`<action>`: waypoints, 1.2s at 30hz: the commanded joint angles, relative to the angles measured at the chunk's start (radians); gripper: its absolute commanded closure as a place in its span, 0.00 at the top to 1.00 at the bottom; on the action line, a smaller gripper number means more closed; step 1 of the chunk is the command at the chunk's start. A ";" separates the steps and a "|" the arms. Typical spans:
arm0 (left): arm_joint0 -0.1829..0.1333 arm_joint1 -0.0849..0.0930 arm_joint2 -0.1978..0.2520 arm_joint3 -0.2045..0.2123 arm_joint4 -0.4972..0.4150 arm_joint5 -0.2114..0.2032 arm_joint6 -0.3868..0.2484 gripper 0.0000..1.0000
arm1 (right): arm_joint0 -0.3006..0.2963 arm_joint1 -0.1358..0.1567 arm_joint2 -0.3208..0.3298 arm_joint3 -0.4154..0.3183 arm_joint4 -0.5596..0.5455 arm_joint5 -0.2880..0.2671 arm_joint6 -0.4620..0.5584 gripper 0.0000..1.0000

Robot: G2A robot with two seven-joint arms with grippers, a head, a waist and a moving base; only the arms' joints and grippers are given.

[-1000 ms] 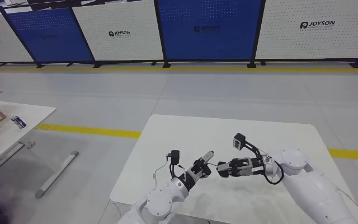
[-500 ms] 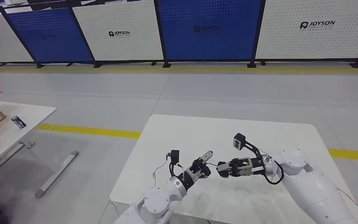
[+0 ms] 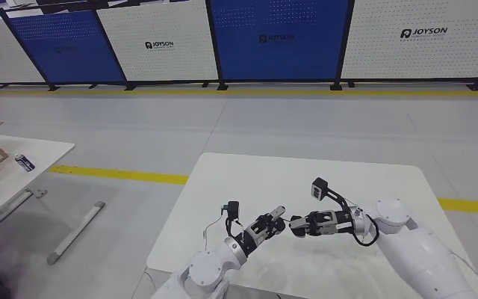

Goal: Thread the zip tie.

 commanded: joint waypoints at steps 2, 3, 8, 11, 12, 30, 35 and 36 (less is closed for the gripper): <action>0.006 0.002 -0.011 0.002 -0.015 -0.033 -0.017 0.35 | 0.000 0.000 0.000 0.000 0.000 0.000 0.000 0.00; 0.009 0.002 -0.014 0.001 -0.017 -0.048 -0.014 0.36 | 0.000 0.000 0.000 0.000 0.000 0.000 0.000 0.00; 0.018 0.004 -0.019 -0.002 -0.016 -0.072 -0.021 0.33 | 0.000 0.000 0.000 0.000 0.000 0.000 0.000 0.00; 0.020 0.005 -0.021 -0.003 -0.014 -0.073 -0.021 0.28 | 0.000 0.000 0.000 0.000 0.000 0.000 0.000 0.00; 0.020 0.005 -0.022 -0.003 -0.014 -0.073 -0.020 0.26 | 0.000 0.000 0.000 0.000 0.000 0.000 0.000 0.00; 0.026 0.010 -0.030 -0.004 -0.004 -0.081 -0.030 0.00 | 0.000 0.000 0.000 0.000 0.000 0.000 0.000 0.00; 0.024 0.010 -0.025 -0.006 0.012 -0.076 -0.025 0.00 | 0.000 0.000 0.000 0.000 0.000 0.000 0.000 0.00; 0.024 0.010 -0.025 -0.006 0.021 -0.075 -0.016 0.00 | 0.000 0.000 0.000 0.000 0.000 0.000 0.000 0.00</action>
